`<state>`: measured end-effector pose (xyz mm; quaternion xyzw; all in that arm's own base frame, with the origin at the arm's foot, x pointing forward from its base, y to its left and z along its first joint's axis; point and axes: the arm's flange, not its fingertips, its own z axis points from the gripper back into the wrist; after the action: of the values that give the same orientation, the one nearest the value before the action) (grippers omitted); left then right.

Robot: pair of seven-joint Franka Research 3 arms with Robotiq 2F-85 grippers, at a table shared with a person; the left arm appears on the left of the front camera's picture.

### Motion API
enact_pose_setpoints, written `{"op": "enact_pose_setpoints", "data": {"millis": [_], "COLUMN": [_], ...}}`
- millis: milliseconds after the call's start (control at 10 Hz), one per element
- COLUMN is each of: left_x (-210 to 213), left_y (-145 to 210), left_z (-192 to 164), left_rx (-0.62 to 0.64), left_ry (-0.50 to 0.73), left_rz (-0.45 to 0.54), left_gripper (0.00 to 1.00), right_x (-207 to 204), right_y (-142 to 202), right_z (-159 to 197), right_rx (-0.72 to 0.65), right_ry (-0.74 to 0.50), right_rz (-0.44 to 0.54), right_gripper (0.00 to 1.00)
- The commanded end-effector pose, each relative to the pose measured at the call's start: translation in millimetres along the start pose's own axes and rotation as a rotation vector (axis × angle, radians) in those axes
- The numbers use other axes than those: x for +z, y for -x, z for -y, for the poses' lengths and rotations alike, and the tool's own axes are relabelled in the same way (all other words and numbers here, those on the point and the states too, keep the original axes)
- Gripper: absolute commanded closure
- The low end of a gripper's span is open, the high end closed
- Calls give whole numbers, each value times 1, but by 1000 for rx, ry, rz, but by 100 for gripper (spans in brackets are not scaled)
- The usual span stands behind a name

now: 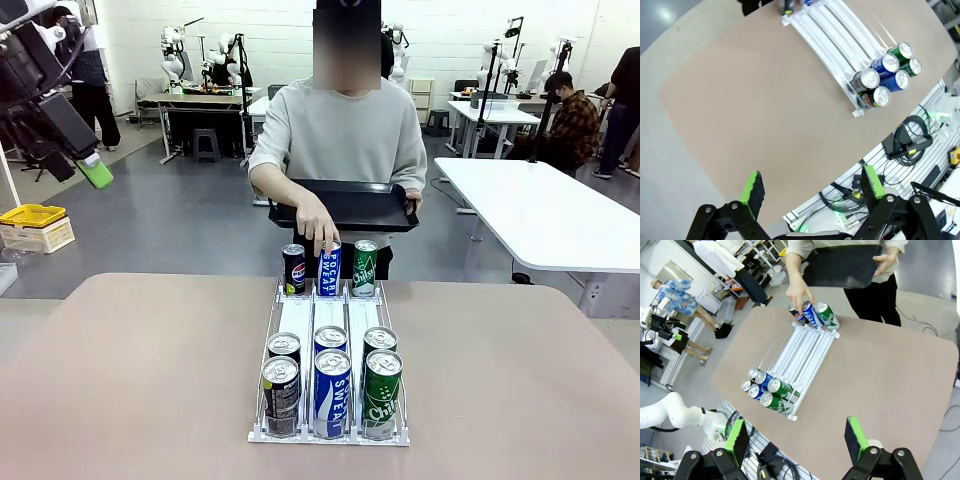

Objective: Retrieve and hand over the desired beverage to the person.
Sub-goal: Pick up a can of the same type that the person held from the Automatic Can Dispenser.

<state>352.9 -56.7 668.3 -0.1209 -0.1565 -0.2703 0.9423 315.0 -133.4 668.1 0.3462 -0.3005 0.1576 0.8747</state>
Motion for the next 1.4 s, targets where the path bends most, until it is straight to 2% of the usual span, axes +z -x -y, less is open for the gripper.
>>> {"op": "enact_pose_setpoints", "data": {"millis": [0,1100,1200,1300], "left_x": [0,-2,10,23], "left_y": [-4,-4,-3,-7], "left_z": [14,13,12,13], "left_rx": [-28,-40,-17,56], "left_ry": [5,13,158,366], "left_rz": [5,0,101,190], "left_gripper": [0,0,0,0], "right_x": [0,0,0,0], "right_y": [-1,-1,-1,-1], "right_z": [1,1,1,1], "right_rx": [16,16,16,16], "right_ry": [-31,-31,-31,-31], "right_rz": [14,14,14,14], "right_gripper": [0,0,0,0]}}
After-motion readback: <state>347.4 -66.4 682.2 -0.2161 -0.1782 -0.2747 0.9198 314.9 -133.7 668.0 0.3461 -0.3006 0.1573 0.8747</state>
